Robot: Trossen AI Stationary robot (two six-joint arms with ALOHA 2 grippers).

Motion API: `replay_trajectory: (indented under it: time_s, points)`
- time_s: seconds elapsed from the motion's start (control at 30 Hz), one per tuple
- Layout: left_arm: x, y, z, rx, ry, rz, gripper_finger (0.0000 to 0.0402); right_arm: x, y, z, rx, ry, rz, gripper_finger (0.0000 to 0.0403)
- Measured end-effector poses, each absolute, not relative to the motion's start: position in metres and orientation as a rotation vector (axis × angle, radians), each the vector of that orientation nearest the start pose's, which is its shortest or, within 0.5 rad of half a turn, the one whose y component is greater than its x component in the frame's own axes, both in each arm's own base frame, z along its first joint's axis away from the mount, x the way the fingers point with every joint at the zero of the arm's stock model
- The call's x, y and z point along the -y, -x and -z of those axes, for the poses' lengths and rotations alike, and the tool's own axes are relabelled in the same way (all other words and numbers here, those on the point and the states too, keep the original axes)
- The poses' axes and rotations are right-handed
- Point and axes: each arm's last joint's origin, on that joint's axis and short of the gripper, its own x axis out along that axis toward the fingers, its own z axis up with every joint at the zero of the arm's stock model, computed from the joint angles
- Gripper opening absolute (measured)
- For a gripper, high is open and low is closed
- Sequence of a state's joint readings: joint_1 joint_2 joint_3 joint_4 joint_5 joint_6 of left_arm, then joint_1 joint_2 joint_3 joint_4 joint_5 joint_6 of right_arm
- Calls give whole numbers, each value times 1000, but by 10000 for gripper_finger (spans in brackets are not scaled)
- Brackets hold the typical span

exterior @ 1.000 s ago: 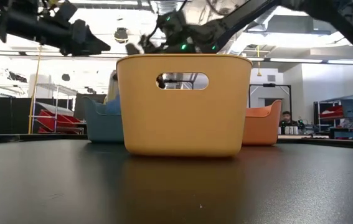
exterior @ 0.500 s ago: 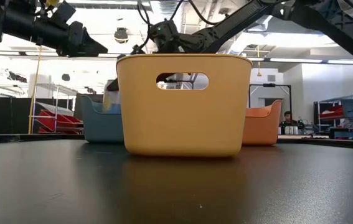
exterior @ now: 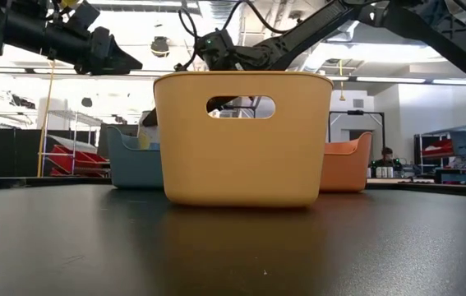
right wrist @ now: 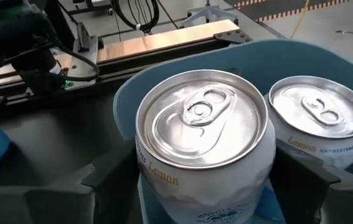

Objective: Sort soda cans
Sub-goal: Put the top blue-white soda can into the blue bin

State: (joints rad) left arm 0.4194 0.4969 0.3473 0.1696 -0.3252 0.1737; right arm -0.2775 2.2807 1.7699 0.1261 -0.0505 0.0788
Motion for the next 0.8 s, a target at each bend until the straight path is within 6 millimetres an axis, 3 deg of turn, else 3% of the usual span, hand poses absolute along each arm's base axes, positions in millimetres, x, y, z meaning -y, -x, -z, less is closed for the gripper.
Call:
replay_trajectory:
  time_s: [0.3,0.57,0.63,0.8]
  points:
    - [-63,-119,-254,-42,-162,-745,359,142,-505,-203,-353,-137,238,378]
    - [-63,-119,-254,-44,-161,-744,359,142,-504,-206,-349,-139,262,389]
    - [-63,-119,-254,-47,-161,-744,359,142,-503,-214,-334,-132,264,385]
    - [-63,-119,-251,-64,-137,-743,359,136,-485,-264,-298,-123,266,355]
